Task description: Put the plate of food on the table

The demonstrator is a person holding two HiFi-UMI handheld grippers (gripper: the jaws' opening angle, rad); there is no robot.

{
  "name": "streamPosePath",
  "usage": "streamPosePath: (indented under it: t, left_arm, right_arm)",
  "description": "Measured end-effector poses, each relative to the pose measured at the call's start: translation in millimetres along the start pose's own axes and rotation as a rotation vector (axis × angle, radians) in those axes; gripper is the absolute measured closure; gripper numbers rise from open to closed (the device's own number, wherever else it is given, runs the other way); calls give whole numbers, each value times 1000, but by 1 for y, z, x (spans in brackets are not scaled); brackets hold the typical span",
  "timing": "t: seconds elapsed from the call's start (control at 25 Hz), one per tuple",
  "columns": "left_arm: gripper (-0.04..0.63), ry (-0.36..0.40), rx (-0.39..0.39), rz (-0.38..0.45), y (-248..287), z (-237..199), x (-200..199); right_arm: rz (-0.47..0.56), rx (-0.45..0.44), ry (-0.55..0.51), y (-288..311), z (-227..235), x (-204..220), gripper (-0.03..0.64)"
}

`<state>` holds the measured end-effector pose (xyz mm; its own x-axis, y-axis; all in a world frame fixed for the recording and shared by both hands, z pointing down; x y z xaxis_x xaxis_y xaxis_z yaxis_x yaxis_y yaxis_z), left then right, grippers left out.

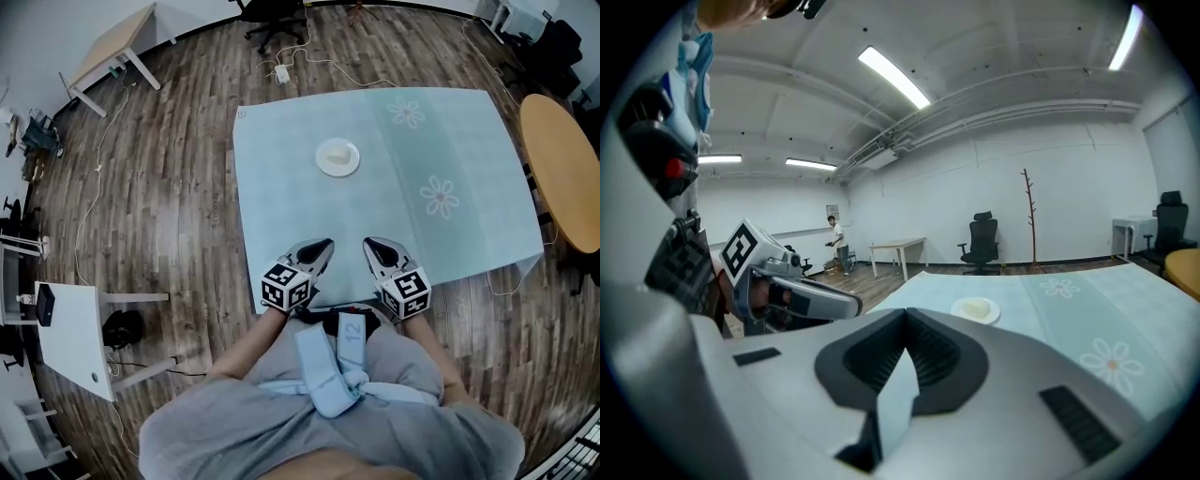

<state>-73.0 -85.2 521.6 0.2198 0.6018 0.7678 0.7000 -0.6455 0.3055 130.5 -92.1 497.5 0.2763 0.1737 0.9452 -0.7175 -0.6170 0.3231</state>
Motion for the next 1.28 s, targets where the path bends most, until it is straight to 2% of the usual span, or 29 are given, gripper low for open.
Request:
streamPosePath:
  t: [0.16, 0.44, 0.96, 1.28]
  left_arm:
    - [566, -7, -7, 11, -6, 3, -1]
    - [566, 2, -11, 27, -11, 7, -3]
    - [566, -27, -8, 26, -14, 2, -2]
    - [566, -35, 43, 22, -13, 4, 1]
  right_arm:
    - [27, -9, 26, -7, -2, -5, 586]
    - [33, -17, 4, -12, -5, -13, 586]
    - [20, -16, 6, -9, -10, -16, 586]
    - [3, -5, 19, -6, -14, -11, 586]
Point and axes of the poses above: the fingertips, and each gripper's own axes: y forward along the fingers, z to its right, x out of its underside, the point moved 9 cm from there along -y, backward along the fingers, and after that the axes turned 12 degrees about -y, right-handed, at the moved point
